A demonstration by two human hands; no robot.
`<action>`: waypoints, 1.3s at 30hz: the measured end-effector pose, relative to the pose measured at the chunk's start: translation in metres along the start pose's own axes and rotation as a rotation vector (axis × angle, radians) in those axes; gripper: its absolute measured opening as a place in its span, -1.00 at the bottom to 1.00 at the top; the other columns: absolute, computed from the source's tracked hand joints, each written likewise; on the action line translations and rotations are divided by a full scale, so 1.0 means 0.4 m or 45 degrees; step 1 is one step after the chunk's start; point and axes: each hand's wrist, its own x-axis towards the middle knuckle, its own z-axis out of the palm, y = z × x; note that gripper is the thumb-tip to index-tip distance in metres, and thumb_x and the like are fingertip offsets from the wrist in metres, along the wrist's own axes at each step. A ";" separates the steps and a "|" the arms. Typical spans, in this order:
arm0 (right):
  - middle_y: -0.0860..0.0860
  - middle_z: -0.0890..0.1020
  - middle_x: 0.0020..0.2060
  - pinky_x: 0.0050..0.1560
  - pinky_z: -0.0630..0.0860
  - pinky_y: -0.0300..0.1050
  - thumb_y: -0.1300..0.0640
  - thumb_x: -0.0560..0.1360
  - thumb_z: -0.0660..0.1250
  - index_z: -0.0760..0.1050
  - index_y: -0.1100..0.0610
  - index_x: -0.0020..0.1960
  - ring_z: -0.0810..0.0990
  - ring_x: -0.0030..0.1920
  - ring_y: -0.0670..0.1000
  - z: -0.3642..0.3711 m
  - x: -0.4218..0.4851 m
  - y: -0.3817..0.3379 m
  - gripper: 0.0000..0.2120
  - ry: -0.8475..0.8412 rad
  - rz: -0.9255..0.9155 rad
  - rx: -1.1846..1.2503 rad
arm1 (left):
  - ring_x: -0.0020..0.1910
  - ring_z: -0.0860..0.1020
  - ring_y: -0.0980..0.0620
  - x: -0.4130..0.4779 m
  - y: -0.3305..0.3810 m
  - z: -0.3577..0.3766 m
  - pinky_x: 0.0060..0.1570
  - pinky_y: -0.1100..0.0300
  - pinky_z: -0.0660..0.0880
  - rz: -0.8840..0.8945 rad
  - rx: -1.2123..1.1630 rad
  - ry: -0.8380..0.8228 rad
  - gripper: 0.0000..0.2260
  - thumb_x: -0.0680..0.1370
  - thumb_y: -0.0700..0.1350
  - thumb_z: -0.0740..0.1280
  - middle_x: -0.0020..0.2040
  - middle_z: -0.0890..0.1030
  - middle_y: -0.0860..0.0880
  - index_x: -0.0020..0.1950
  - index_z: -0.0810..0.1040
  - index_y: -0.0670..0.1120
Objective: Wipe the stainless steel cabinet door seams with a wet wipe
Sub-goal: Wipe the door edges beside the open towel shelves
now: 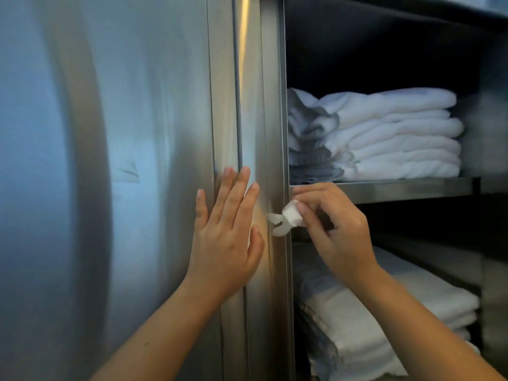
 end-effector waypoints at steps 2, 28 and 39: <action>0.12 0.58 -0.14 -0.06 0.50 -0.13 0.26 0.52 0.25 0.54 0.31 -0.10 0.55 -0.09 0.02 -0.005 0.045 0.007 -0.86 0.061 -0.030 -0.085 | 0.46 0.11 -0.10 0.028 -0.004 -0.004 0.36 -0.23 0.05 0.003 0.003 -0.004 -0.52 0.46 -0.11 0.13 0.44 0.27 -0.17 0.37 0.36 -0.22; -0.05 0.54 -0.25 -0.19 0.41 -0.43 0.14 0.52 0.30 0.47 0.15 -0.03 0.50 -0.25 -0.18 0.192 0.306 0.067 -0.92 0.426 0.163 0.184 | 0.44 0.17 -0.15 0.255 -0.114 -0.042 0.33 -0.23 0.02 0.116 0.260 0.123 -0.50 0.50 -0.08 0.06 0.44 0.27 -0.18 0.40 0.33 -0.23; 0.25 0.59 -0.04 0.01 0.54 -0.12 0.35 0.43 0.38 0.55 0.37 0.11 0.55 0.01 0.11 0.196 0.258 0.064 -0.75 0.264 -0.167 -0.348 | 0.45 0.17 -0.13 0.252 -0.115 -0.036 0.35 -0.18 0.05 0.116 0.285 0.111 -0.50 0.50 -0.08 0.07 0.45 0.27 -0.17 0.41 0.31 -0.22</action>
